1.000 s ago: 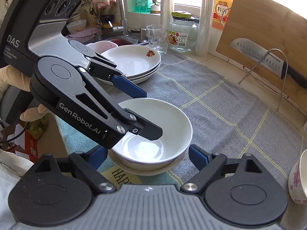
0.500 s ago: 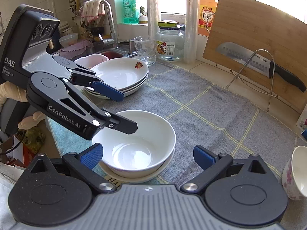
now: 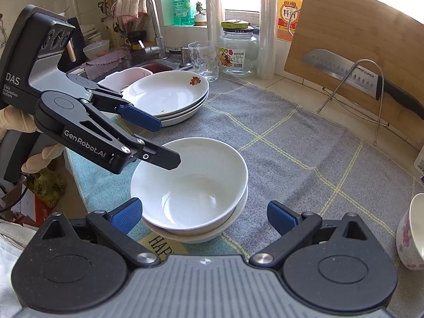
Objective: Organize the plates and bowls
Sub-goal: 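Lower the bowl into the other bowl, open the left tool and withdraw, then reach the right tool into the pink-flowered bowl and grasp its rim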
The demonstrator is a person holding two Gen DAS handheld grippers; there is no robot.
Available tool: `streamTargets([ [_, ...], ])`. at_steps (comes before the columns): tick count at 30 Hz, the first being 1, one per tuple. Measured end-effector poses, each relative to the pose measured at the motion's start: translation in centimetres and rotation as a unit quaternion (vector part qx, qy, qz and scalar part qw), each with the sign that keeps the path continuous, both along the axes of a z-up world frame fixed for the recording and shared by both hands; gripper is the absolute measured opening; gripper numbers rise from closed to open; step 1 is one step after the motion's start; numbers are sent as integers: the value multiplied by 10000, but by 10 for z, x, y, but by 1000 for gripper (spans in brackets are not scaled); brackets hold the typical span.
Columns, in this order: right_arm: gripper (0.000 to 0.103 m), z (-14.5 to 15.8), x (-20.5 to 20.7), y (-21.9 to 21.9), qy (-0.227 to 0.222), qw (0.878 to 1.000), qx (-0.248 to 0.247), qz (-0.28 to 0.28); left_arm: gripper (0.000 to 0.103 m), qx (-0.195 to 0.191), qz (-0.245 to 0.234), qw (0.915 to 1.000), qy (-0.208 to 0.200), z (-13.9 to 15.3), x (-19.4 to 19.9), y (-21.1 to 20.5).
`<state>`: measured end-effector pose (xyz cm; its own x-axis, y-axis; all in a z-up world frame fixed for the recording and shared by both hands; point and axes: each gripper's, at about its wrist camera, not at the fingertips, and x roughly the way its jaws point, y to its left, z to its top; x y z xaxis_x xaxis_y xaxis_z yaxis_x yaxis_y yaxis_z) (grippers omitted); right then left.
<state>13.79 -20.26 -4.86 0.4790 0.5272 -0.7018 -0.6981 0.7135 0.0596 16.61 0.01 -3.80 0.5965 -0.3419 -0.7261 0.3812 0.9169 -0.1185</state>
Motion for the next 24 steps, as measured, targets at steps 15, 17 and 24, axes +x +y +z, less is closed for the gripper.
streamTargets([
  [15,103,7,12,-120,-379,9866,-262,-1568,96,-60,-829,9940,-716,27,0,-103],
  [17,103,6,18,-142,-431,9814,-342,-1840,97,-88,-950,9926,-757,26,1,-120],
  [24,103,5,41,-204,-501,9647,-511,-2534,102,-83,-1369,9874,-787,6,7,-184],
])
